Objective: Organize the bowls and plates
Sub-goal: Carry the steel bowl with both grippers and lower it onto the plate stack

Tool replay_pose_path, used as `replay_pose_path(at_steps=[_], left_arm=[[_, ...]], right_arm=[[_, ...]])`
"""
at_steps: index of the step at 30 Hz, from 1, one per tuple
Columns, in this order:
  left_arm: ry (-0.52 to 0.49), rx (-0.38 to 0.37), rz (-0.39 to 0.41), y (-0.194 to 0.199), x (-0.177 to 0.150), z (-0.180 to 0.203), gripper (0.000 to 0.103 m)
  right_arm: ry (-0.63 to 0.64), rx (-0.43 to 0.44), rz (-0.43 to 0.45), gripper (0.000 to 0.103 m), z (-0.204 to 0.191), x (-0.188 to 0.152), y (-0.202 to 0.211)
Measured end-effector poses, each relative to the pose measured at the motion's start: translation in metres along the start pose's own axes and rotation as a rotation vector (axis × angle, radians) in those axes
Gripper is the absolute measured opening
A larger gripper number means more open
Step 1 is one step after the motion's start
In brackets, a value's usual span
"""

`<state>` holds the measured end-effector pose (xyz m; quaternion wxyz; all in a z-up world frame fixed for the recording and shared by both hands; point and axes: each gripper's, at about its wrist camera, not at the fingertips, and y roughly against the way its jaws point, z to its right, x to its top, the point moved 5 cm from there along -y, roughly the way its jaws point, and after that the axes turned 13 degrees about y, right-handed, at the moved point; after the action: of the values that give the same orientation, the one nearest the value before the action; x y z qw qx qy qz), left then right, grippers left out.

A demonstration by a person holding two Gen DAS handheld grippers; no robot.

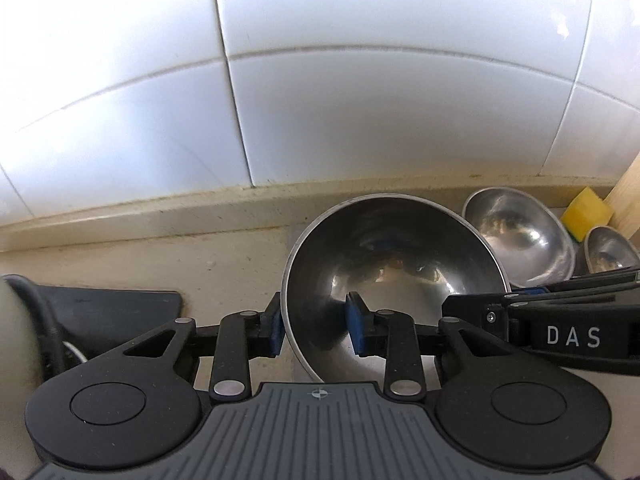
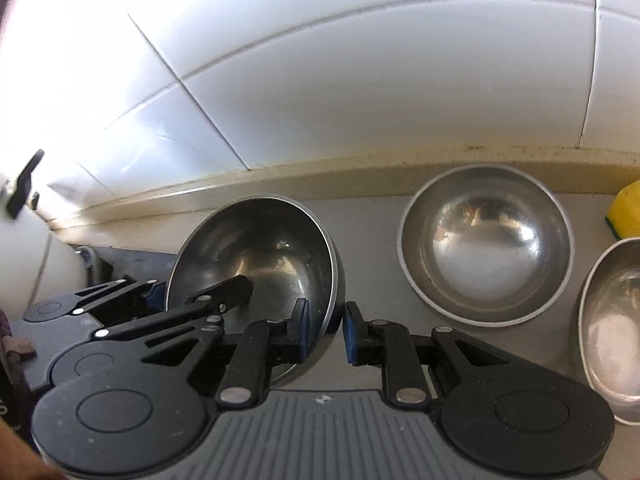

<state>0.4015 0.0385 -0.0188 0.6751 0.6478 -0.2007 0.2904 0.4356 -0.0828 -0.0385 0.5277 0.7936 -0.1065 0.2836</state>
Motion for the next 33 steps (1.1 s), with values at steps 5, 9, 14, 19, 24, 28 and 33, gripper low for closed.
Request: replay_pose_path(at_steps=[5,9,14,19,24,28,33], left_arm=[[-0.002,0.013,0.042,0.032,-0.002,0.002,0.033],[-0.008,0.029,0.066,0.058,-0.013,0.008,0.034],[-0.001,0.05,0.075,0.087,-0.033,0.011,0.035],[0.013,0.073,0.06,0.097,-0.058,0.013,0.037],[0.035,0.09,0.034,0.105,-0.082,0.01,0.037],[0.052,0.094,0.015,0.107,-0.094,0.008,0.038],[0.066,0.092,-0.006,0.111,-0.109,0.008,0.038]], right_arm=[[0.037,0.019,0.021,0.0,-0.011,-0.007,0.027],[0.069,0.037,0.027,0.0,-0.021,-0.019,0.046],[0.109,0.062,0.027,0.0,-0.035,-0.039,0.069],[0.144,0.085,0.002,0.0,-0.048,-0.06,0.075],[0.17,0.098,-0.023,0.0,-0.054,-0.076,0.075],[0.19,0.104,-0.045,0.0,-0.058,-0.088,0.074],[0.201,0.103,-0.077,0.0,-0.056,-0.099,0.07]])
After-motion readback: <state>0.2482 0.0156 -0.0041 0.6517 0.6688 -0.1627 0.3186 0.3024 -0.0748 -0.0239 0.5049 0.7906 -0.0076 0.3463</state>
